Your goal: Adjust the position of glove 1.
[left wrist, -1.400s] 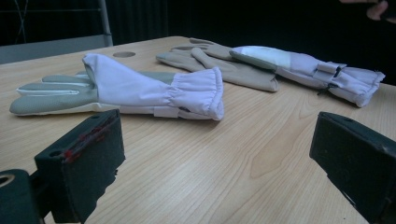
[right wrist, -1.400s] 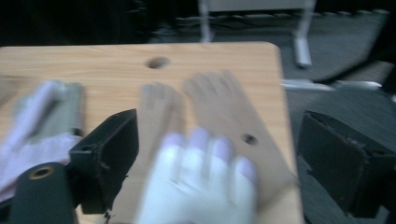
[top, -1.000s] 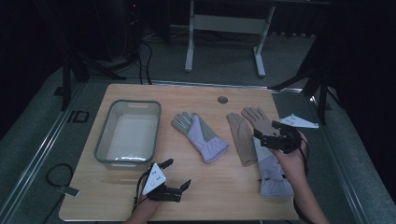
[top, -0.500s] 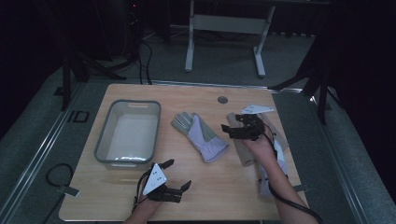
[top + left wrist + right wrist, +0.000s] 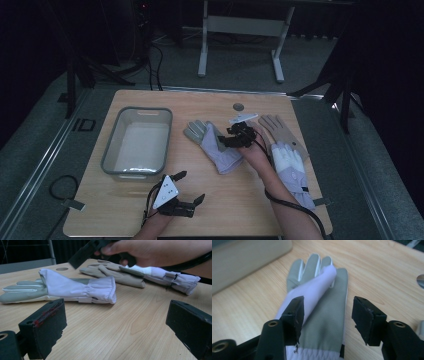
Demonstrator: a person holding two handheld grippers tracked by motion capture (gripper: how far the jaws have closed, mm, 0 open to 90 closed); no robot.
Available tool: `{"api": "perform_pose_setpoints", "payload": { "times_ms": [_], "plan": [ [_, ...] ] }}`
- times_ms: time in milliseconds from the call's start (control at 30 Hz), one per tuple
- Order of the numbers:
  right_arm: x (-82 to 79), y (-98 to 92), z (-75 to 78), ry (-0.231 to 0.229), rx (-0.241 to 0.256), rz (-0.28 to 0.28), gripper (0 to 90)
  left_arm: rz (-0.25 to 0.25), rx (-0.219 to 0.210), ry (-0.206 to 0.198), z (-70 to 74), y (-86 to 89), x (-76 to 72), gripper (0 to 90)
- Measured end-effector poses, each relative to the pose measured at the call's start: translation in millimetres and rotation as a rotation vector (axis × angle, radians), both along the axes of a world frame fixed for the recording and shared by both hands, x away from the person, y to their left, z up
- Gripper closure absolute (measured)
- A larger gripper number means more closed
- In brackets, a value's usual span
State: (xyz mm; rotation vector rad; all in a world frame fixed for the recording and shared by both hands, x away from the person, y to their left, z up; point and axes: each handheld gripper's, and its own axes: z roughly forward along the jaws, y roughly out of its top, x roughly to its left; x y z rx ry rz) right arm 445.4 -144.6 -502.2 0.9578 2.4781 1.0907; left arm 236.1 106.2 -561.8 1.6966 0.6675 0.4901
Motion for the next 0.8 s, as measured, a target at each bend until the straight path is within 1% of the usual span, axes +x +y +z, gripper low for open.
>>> {"api": "perform_pose_setpoints", "payload": {
  "times_ms": [33,67,133,167,200,233,267,300,367,400,433,467,500,533,567,600,667,700,733,767,800],
  "plan": [
    [0.0,0.0,0.0,0.0,0.0,0.0,47.0,0.0,0.0,0.0,0.0,0.0,-0.1,3.1],
    [4.6,4.2,-6.9,0.024,-0.027,0.005,48.8,-0.001,0.0,0.0,0.0,0.0,-0.1,3.1],
    [8.4,6.8,-14.0,0.037,-0.052,0.006,50.3,-0.002,-0.001,0.0,0.0,0.0,-0.1,3.1],
    [8.4,6.8,-14.0,0.037,-0.052,0.006,50.3,-0.002,-0.001,0.0,0.0,0.0,-0.1,3.1],
    [11.4,8.7,-21.6,0.053,-0.071,0.01,50.7,-0.002,-0.001,0.001,0.0,0.1,-0.1,3.1],
    [11.4,8.7,-21.6,0.053,-0.071,0.01,50.7,-0.002,-0.001,0.002,0.0,0.2,-0.1,3.1],
    [12.4,11.0,-29.6,0.066,-0.093,0.017,52.0,-0.002,-0.002,0.001,0.0,0.2,0.0,3.1],
    [12.1,12.1,-33.2,0.067,-0.1,0.024,53.0,-0.002,-0.003,0.002,0.0,0.3,-0.1,3.1],
    [11.8,12.7,-36.3,0.065,-0.107,0.031,53.6,-0.001,-0.003,0.003,0.0,0.4,-0.1,3.1],
    [12.6,10.9,-38.8,0.074,-0.091,0.035,56.0,-0.001,-0.004,0.002,-0.1,0.3,-0.1,3.1],
    [12.6,10.9,-38.8,0.074,-0.091,0.035,56.0,0.0,-0.005,0.002,-0.1,0.3,-0.1,3.1],
    [13.0,10.3,-39.5,0.071,-0.092,0.053,62.3,0.0,-0.005,0.002,-0.1,0.4,-0.1,3.1],
    [11.5,11.7,-39.5,0.058,-0.105,0.066,67.9,0.0,-0.006,0.002,-0.1,0.3,-0.2,3.1],
    [11.5,11.7,-39.5,0.058,-0.105,0.066,67.9,0.0,-0.006,0.002,-0.1,0.3,-0.2,3.1],
    [9.9,14.2,-38.3,0.051,-0.119,0.074,76.6,0.0,-0.007,0.003,-0.1,0.5,-0.1,3.1],
    [9.9,14.2,-38.3,0.051,-0.119,0.074,76.6,0.0,-0.007,0.003,-0.1,0.5,-0.1,3.1],
    [7.7,16.9,-37.5,0.057,-0.122,0.047,82.0,0.0,-0.007,0.004,-0.1,0.6,0.0,3.1],
    [4.0,18.5,-35.3,0.072,-0.103,-0.005,84.7,0.0,-0.007,0.005,-0.1,0.6,0.1,3.1],
    [1.9,19.0,-34.0,0.071,-0.101,-0.017,85.5,0.0,-0.008,0.005,-0.1,0.7,0.1,3.1],
    [1.9,19.0,-34.0,0.071,-0.101,-0.017,85.5,0.0,-0.008,0.006,-0.1,0.8,0.2,3.1],
    [-5.0,17.8,-28.4,0.071,-0.054,-0.069,86.0,0.001,-0.01,0.007,-0.1,0.9,0.3,3.1]
  ]
}}
